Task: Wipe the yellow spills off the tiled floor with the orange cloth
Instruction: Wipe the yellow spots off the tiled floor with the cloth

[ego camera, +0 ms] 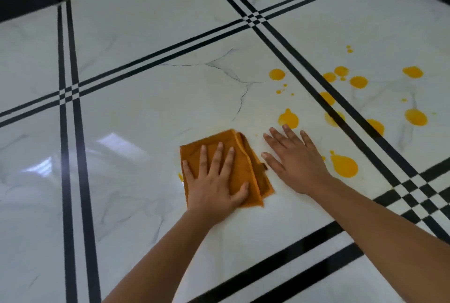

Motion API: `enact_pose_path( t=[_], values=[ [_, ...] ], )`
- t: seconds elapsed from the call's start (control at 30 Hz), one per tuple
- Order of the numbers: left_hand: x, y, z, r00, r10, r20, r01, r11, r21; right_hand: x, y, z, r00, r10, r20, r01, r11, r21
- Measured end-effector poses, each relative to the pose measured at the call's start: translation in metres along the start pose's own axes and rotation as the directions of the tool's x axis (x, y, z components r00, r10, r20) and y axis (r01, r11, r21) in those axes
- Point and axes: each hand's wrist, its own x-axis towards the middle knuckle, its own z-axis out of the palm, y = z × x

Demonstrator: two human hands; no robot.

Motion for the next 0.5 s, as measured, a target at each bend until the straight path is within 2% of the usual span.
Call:
enact_pose_path(
  t=[0.03,0.13,0.17,0.23,0.3,0.33,0.43,0.47,0.5],
  values=[
    [0.017,-0.004,-0.005,0.999,-0.038,-0.017,0.037,0.999,-0.02,0.003,0.001,-0.001,1.0,0.001,-0.008,-0.001,1.0,-0.001],
    [0.054,-0.006,-0.014,0.96,-0.281,-0.001,0.278,0.95,-0.139,0.005,-0.003,0.0,1.0,-0.018,-0.012,0.018,1.0,-0.005],
    [0.049,-0.004,-0.013,0.959,-0.282,-0.002,0.278,0.949,-0.15,0.004,-0.006,0.0,0.999,-0.034,-0.006,0.034,0.999,-0.005],
    [0.018,-0.005,-0.002,0.987,-0.153,-0.052,0.148,0.985,-0.089,0.005,-0.012,0.001,0.998,-0.062,0.003,0.062,0.998,0.002],
    [0.003,-0.022,-0.001,0.998,-0.063,-0.026,0.062,0.998,-0.034,0.005,-0.018,0.002,0.996,-0.085,0.012,0.084,0.996,0.019],
    [0.012,-0.031,-0.003,0.996,-0.081,-0.021,0.08,0.995,-0.054,0.005,-0.022,0.002,0.995,-0.096,0.02,0.096,0.995,0.015],
    [0.033,-0.04,-0.014,0.956,-0.294,-0.003,0.29,0.947,-0.138,0.003,-0.029,0.006,0.994,-0.103,0.03,0.102,0.995,0.008],
    [0.018,-0.039,-0.012,0.956,-0.294,-0.02,0.289,0.948,-0.132,0.001,-0.035,0.007,0.993,-0.109,0.038,0.108,0.994,0.007],
    [-0.001,-0.037,-0.008,0.971,-0.236,-0.037,0.23,0.966,-0.119,0.001,-0.038,0.008,0.993,-0.108,0.037,0.108,0.994,0.005]
  ],
)
